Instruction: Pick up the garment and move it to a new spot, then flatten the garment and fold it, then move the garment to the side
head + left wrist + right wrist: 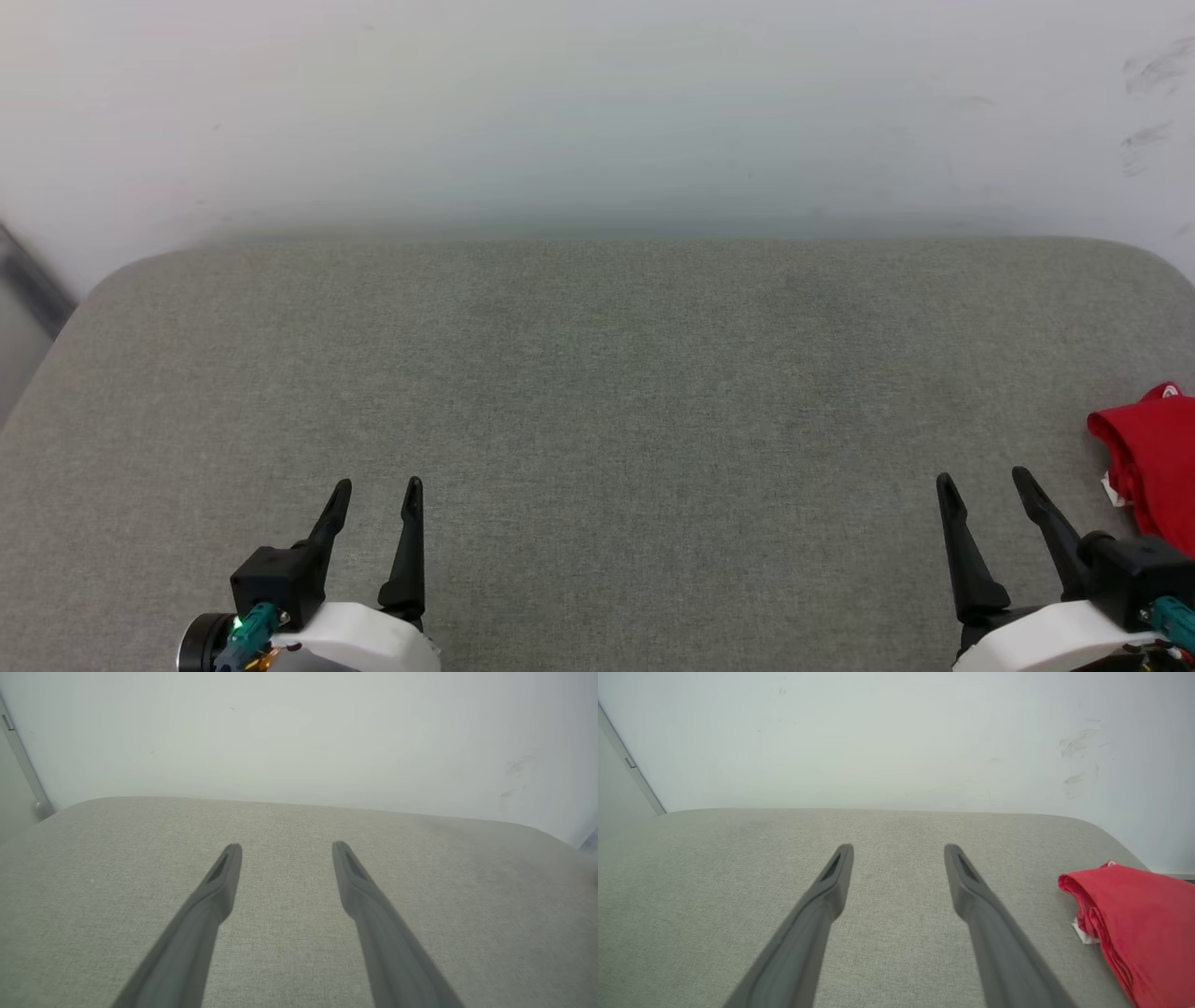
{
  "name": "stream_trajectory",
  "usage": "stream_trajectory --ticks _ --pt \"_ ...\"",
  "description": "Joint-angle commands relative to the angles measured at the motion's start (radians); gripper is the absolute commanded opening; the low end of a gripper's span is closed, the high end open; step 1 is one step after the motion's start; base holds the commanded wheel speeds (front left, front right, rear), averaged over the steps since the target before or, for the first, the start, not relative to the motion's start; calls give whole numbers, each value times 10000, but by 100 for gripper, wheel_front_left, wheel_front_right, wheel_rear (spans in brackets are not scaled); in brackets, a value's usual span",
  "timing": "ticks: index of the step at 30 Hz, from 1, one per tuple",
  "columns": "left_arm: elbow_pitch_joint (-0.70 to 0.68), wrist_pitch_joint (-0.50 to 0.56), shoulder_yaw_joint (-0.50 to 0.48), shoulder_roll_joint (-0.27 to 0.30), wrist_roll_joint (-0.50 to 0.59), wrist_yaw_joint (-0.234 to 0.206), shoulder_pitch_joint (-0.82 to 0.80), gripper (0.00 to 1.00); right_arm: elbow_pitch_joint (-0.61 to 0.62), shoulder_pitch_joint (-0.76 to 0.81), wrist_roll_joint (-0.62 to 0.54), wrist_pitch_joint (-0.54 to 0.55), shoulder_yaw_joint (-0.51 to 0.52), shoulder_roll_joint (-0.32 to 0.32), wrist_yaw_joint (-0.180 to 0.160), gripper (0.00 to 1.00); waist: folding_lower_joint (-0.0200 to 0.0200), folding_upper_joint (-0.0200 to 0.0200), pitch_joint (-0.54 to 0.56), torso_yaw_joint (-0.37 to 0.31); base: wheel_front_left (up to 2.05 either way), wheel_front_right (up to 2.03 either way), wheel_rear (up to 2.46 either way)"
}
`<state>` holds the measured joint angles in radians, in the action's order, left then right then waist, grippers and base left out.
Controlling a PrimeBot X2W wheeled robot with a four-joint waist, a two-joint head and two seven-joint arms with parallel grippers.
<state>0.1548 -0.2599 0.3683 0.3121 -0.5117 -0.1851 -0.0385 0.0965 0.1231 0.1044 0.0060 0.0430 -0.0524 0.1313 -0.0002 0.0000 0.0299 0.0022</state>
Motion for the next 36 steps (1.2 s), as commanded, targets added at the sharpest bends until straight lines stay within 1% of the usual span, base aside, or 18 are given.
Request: stream_trajectory --ticks 1,14,15,19,36 --pt "30 -65 -52 0 86 19 -36 100 41 42 68 -7 -22 36 -11 100 2 0 -5 -16 0 0 0" --pt "95 -73 -371 -175 248 212 -91 100 -176 -189 262 -82 -100 39 -11 100 2 0 -33 -108 0 0 0" --pt "97 -2 -352 -149 220 185 -37 0 -162 -62 264 -56 -92 0 0 0 2 0 -34 -110 0 0 0" --pt "331 64 -304 -268 85 214 130 0 -450 55 437 -67 -128 0 2 0 2 0 -39 -113 0 0 0" --pt "479 840 -1264 -746 -2438 871 -90 0 -1101 -498 3880 51 -116 -144 0 0 2 0 -79 -100 0 0 0"
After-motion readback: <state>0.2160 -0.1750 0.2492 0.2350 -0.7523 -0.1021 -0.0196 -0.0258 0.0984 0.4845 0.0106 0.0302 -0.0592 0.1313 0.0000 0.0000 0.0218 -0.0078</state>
